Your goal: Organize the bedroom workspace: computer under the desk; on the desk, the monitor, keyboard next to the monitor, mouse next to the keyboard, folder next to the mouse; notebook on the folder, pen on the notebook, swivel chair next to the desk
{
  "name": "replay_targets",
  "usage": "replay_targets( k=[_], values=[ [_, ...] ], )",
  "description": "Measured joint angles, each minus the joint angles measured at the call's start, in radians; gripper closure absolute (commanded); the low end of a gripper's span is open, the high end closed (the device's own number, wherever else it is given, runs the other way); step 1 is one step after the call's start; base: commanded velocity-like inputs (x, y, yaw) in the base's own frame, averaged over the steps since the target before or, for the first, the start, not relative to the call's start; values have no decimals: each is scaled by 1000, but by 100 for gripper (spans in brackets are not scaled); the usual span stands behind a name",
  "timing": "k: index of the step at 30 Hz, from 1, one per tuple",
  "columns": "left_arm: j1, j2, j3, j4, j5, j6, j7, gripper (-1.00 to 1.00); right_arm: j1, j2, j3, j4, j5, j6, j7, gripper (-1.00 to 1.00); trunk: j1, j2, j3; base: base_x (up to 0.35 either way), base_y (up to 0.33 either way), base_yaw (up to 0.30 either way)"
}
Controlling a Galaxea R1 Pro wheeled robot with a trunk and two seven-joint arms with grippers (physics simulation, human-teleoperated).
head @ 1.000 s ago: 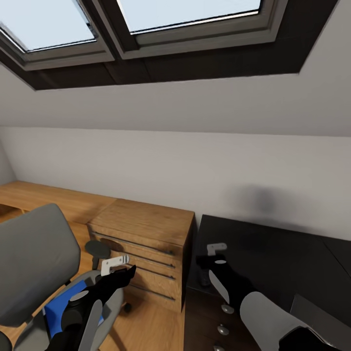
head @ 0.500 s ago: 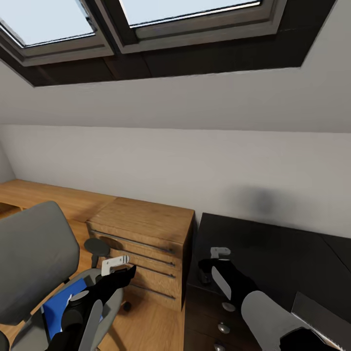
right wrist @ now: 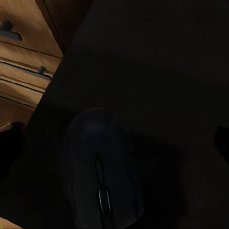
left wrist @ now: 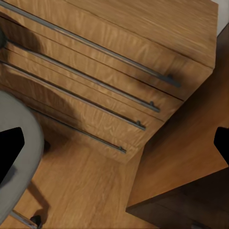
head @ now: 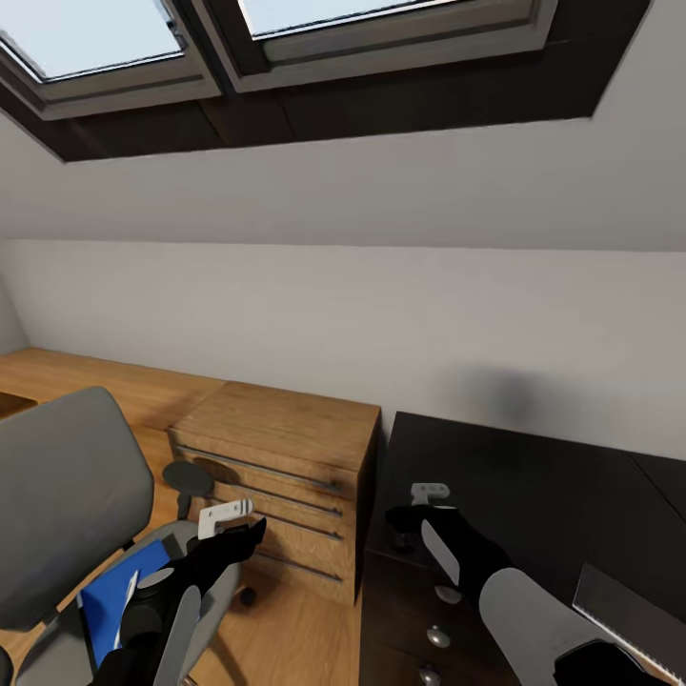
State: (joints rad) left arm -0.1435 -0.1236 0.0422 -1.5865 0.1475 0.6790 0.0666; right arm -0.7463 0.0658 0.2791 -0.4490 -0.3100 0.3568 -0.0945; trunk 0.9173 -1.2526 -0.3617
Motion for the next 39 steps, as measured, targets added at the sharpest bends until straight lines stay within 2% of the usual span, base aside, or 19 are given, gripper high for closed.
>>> replay_targets(
  k=[28,32,39],
  values=[
    [0,0,0,0,0,0,0,-100,0,1,0,3,-4,29,7,-100,107,-196,-88,0,0,0],
    [0,0,0,0,0,0,0,-100,-1,2,1,-11,10,30,6,-100,123,-224,-100,0,0,0],
    [0,0,1,0,0,0,0,-100,-1,3,2,-11,11,30,8,-100,123,-225,-100,0,0,0]
  ],
)
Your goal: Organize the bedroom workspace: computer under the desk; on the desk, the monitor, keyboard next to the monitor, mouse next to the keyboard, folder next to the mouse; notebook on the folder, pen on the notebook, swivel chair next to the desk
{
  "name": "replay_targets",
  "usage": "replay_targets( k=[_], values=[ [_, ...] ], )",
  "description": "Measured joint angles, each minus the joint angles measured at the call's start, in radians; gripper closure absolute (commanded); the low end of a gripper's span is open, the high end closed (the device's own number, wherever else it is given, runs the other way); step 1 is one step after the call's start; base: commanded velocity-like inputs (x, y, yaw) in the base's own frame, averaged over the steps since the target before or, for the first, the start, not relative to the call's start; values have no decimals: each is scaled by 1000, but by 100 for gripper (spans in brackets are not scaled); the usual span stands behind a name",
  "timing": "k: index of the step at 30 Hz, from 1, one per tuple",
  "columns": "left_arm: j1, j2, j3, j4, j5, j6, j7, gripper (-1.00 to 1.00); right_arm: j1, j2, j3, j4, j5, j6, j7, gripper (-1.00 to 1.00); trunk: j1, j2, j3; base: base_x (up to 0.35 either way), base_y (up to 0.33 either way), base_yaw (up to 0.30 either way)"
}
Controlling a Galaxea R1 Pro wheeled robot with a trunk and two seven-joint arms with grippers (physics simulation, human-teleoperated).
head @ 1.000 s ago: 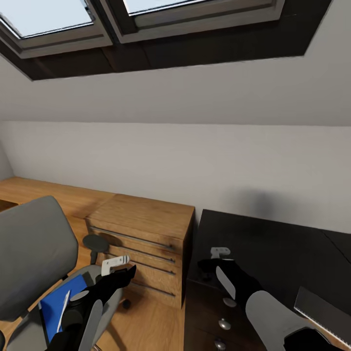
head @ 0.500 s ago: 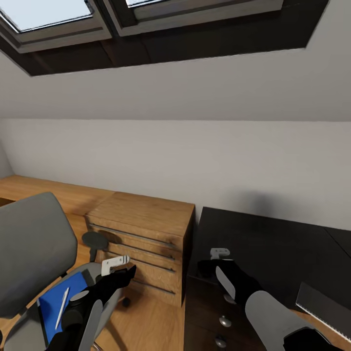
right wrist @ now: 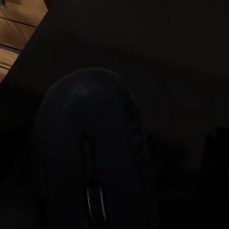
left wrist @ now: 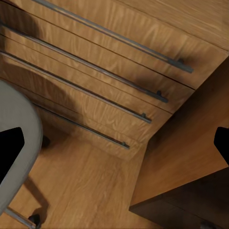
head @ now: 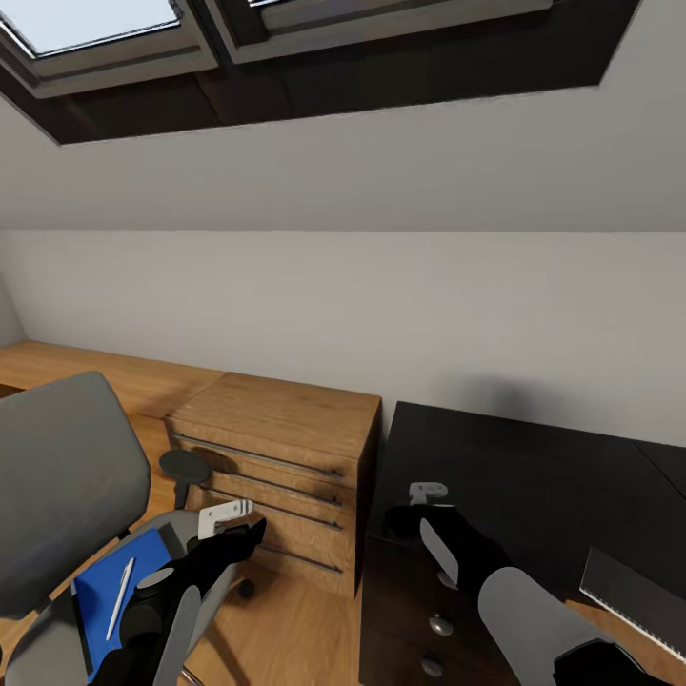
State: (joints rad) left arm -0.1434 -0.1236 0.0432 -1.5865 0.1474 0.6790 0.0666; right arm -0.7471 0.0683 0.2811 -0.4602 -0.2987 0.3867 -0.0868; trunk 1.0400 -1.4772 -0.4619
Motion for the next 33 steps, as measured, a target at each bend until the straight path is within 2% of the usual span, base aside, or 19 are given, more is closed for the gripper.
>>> replay_targets(
  k=[4,5,33],
  values=[
    [0,0,0,0,0,0,0,-100,0,0,0,0,0,0,0,-100,0,0,0,0,0,0],
    [0,0,0,0,0,0,0,-100,0,0,0,0,0,0,0,100,0,0,0,0,0,0],
    [0,0,0,0,0,1,0,-100,0,0,0,0,0,0,1,100,0,0,0,0,0,0]
  ],
)
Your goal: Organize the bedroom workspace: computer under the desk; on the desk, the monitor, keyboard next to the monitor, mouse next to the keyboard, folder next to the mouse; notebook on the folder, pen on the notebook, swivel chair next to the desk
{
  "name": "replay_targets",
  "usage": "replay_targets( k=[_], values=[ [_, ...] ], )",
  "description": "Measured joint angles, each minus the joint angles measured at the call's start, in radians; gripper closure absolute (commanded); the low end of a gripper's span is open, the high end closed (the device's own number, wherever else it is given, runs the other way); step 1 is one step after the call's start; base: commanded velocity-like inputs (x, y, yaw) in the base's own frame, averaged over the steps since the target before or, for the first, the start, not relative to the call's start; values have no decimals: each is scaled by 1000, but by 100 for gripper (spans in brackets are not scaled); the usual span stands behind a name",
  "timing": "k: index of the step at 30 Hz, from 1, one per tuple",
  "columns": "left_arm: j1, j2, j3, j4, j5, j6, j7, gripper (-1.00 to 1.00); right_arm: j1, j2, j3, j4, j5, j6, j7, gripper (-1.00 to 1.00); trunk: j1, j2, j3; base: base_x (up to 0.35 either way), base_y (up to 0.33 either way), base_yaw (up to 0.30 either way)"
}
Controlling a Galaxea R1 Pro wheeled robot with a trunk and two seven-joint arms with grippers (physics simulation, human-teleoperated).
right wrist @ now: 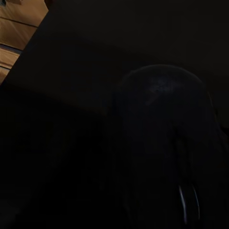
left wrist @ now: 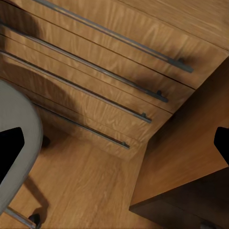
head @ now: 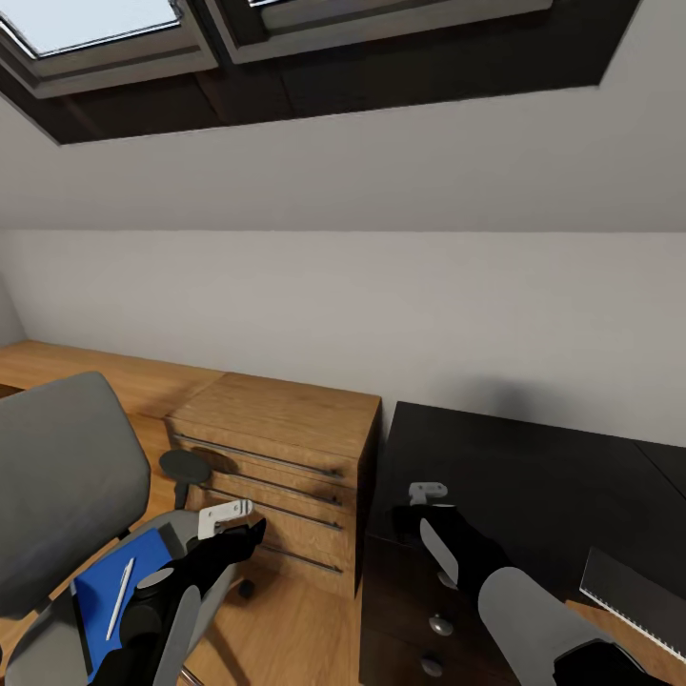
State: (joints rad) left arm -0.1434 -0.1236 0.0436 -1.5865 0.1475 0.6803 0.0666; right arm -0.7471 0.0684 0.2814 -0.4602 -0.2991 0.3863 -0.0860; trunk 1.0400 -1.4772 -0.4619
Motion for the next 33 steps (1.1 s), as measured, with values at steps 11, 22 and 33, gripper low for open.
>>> replay_targets(
  k=[11,22,33],
  values=[
    [0,1,0,0,0,0,0,-100,0,-3,-1,11,-7,-10,-3,100,-7,14,6,0,0,0],
    [0,1,0,1,-1,0,0,-100,3,-16,-52,-135,-9,-12,-13,100,-50,91,41,0,0,0],
    [0,1,0,2,-3,0,1,-100,225,-30,-150,-700,-15,1,-257,100,-91,168,75,-223,0,0]
  ],
)
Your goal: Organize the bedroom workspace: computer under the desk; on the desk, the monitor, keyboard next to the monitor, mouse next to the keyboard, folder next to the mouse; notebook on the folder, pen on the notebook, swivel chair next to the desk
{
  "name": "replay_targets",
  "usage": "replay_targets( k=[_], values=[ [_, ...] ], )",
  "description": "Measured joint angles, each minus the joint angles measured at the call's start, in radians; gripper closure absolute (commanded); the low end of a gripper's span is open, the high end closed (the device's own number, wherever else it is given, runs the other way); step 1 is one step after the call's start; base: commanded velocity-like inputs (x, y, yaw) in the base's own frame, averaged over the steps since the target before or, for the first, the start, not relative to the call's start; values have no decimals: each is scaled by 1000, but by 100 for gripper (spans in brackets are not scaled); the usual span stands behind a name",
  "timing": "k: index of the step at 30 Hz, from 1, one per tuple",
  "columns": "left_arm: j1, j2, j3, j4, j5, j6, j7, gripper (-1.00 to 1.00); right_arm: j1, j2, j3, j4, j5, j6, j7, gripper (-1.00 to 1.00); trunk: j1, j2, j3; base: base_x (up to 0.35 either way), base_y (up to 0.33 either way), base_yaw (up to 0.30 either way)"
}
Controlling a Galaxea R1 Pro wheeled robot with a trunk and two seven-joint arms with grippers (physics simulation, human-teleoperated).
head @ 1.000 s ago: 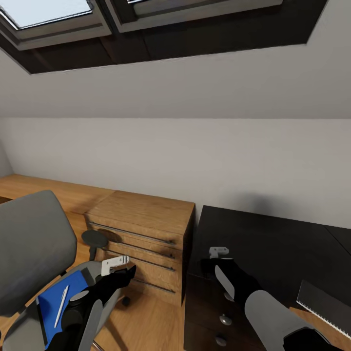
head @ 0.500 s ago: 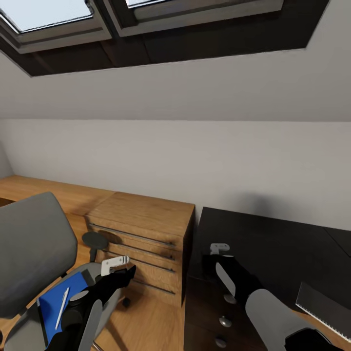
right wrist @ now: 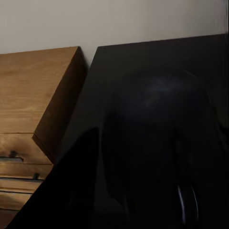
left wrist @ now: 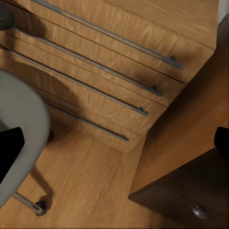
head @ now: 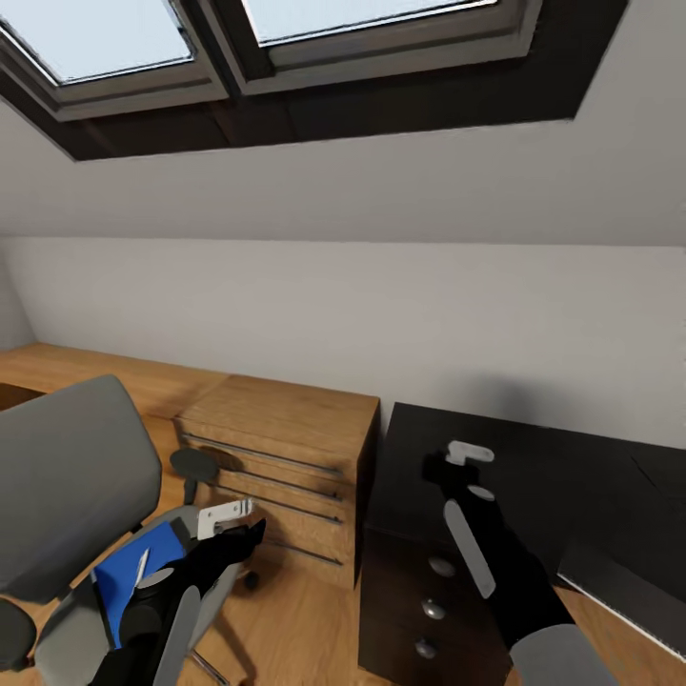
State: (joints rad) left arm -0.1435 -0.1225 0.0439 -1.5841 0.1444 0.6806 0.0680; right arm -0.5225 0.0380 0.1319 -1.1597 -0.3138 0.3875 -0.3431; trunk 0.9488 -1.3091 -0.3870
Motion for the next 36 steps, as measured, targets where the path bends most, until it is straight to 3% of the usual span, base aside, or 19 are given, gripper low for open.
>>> replay_targets(
  k=[10,22,32,36],
  values=[
    [0,0,1,1,1,0,0,-100,31,9,7,-79,-1,-1,-2,100,-38,70,31,-337,0,0],
    [0,0,3,2,1,0,0,-100,31,8,4,-83,3,-9,-4,100,-85,154,71,-285,0,-151],
    [0,1,5,24,-1,-3,0,-100,31,4,-1,-82,6,-9,-6,100,-85,154,71,-10,-27,-72],
    [0,1,6,33,-2,-5,1,-100,31,-11,-23,-78,6,-5,-3,100,-85,154,71,0,-262,-279]
  ],
)
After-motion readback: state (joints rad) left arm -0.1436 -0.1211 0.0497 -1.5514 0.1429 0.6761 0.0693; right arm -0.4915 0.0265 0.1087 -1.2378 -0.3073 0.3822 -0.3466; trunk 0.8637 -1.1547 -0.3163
